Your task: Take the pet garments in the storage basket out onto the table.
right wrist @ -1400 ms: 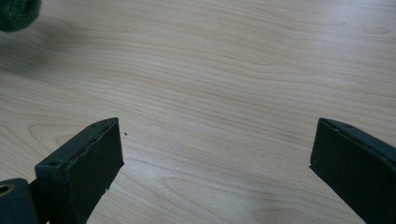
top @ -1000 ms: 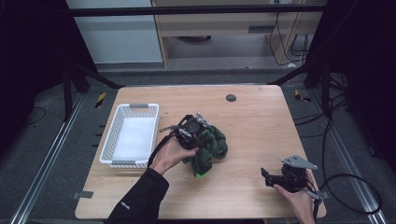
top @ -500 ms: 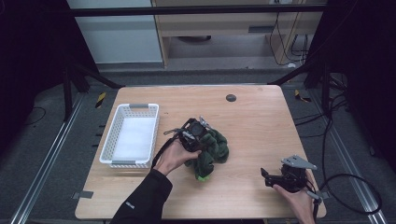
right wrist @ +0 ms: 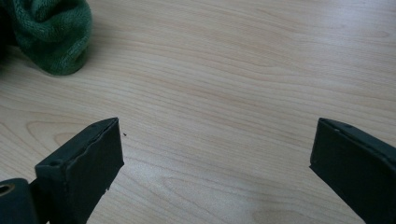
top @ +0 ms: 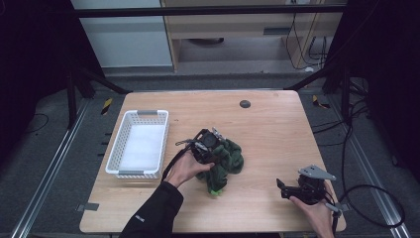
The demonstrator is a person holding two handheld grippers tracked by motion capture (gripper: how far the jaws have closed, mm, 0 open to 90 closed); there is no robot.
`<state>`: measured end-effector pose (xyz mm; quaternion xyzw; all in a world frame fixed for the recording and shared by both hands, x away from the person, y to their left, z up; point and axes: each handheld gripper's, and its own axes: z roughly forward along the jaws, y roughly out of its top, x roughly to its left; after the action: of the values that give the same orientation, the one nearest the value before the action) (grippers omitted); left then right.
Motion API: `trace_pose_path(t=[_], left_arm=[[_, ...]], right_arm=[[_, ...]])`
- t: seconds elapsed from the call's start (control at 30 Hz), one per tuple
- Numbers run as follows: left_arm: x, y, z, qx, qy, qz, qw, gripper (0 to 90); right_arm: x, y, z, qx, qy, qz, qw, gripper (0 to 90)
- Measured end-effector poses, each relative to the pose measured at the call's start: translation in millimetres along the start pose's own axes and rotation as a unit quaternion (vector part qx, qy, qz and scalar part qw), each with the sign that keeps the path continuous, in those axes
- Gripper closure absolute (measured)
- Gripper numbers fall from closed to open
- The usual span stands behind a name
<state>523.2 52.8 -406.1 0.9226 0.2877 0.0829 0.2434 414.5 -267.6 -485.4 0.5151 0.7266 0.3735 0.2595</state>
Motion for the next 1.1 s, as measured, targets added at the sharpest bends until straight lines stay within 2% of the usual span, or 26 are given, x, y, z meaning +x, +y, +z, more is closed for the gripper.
trace_pose_path(t=[0.4, 0.9, 1.1], left_arm=[[-2.9, -5.1, 3.4, 0.003, 0.003, 0.008, 1.0000, 53.0], [-3.8, -19.4, -13.8, -0.042, 0.002, 0.004, 0.9991, 33.0], [-3.3, -28.5, -22.0, -0.069, 0.003, -0.002, 0.9976, 27.5]], right_arm=[[-0.4, -0.2, 0.0, 0.001, 0.000, 0.000, 1.0000, 2.5], [-0.5, -0.4, 0.2, 0.002, -0.002, 0.001, 1.0000, 2.5], [-0.5, -0.5, 0.2, 0.003, -0.002, 0.002, 1.0000, 2.5]])
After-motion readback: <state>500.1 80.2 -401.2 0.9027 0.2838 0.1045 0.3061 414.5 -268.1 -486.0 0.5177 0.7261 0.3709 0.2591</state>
